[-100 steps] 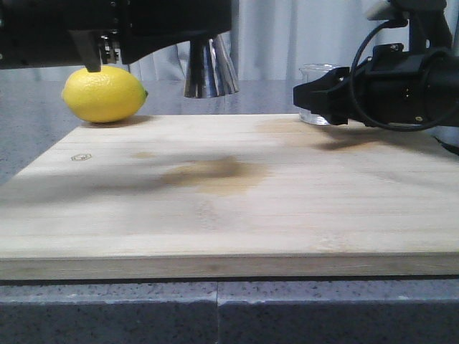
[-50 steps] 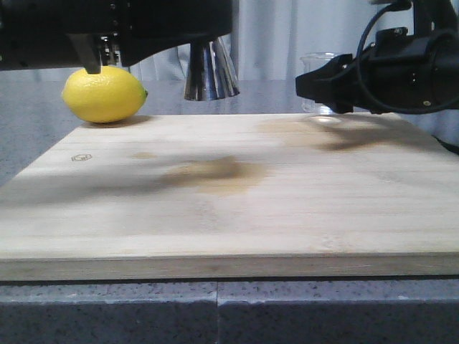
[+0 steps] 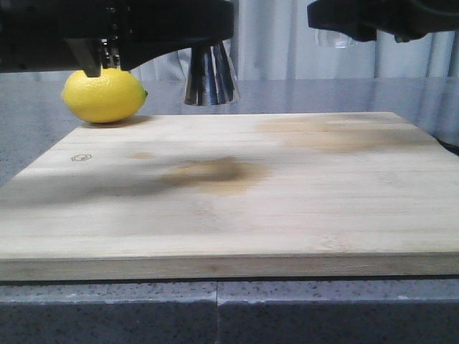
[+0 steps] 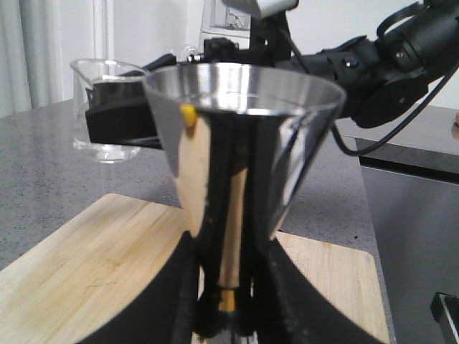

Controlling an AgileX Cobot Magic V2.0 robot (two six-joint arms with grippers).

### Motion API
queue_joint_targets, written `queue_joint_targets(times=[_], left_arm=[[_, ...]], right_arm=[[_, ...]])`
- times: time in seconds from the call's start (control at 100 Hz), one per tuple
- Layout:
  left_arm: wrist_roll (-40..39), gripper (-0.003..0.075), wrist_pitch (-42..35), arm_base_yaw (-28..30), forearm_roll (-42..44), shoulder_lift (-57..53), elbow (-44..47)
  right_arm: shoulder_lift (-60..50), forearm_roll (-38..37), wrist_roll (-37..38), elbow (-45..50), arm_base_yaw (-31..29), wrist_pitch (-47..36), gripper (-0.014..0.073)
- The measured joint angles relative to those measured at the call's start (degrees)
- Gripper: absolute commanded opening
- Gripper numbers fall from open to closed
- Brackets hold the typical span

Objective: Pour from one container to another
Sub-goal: 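Lift the glass beaker with the right gripper toward the jigger, then position the beaker spout above the jigger cup with the right gripper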

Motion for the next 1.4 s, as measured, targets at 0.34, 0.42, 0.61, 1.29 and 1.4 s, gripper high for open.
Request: queue_joint_targets(times=[0.34,0.42,0.61,1.29,1.4], left_arm=[[-1.45,-0.0019,0.0,0.0,2.66,0.0,0.0],[-1.58,-0.0019,0.0,0.0,3.22,0.0,0.0],[-2.01,-0.0019,0.0,0.0,3.58,0.0,0.0],[-3.02,-0.0019,0.0,0.0,3.8,0.0,0.0],[-3.02,-0.0019,0.0,0.0,3.8,0.0,0.0]], right_arm=[[-5.81,-16.19,14.06,-8.03,3.76,8.22,0.0183],[-6.52,-20.43,18.48,-9.99,4.27,8.91,0.0183],[-8.15,-32.96,29.99,-13.64,4.49,8.91,0.0183],[-13.77,-63.91,55.83,-14.24,4.52,0.14,0.0182],[-13.77,-65.69,56.88,-14.24,4.52,-0.84,0.0182]])
